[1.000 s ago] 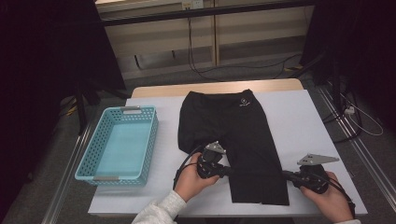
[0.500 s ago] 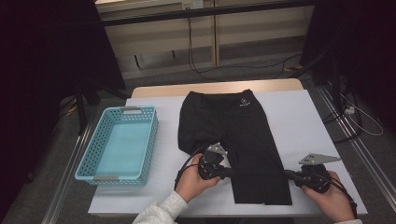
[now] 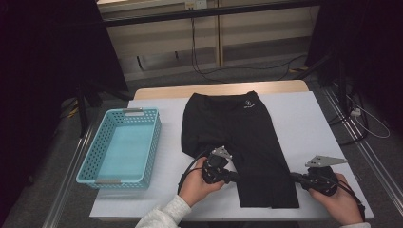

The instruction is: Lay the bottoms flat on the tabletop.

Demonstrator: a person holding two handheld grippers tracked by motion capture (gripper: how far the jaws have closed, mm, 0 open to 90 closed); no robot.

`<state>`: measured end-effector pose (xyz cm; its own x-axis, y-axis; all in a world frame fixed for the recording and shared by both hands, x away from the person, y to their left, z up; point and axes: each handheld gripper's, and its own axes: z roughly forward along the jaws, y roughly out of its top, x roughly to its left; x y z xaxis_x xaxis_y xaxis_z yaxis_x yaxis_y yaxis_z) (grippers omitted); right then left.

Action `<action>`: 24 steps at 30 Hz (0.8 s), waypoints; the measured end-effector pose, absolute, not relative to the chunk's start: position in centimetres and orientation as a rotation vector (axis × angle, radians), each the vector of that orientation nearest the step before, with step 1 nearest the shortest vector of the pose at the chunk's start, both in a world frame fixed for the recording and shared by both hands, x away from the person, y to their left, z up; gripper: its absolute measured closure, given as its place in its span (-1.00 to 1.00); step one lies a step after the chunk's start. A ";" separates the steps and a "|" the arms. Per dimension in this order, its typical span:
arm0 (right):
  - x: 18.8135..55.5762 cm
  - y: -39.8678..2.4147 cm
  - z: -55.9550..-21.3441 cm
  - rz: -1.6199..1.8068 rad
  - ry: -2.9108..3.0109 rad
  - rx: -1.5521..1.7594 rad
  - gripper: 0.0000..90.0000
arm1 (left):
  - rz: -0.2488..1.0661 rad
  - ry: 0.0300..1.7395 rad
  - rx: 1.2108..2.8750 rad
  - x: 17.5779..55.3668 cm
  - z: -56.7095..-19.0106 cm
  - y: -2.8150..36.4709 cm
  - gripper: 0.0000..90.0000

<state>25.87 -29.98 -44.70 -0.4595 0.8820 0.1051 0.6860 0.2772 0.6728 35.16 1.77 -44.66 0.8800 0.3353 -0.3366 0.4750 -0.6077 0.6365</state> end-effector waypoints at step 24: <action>28.5 -27.2 -43.8 1.129 2.142 1.285 -0.33 | 0.040 0.644 2.136 37.4 -41.1 8.0 -0.38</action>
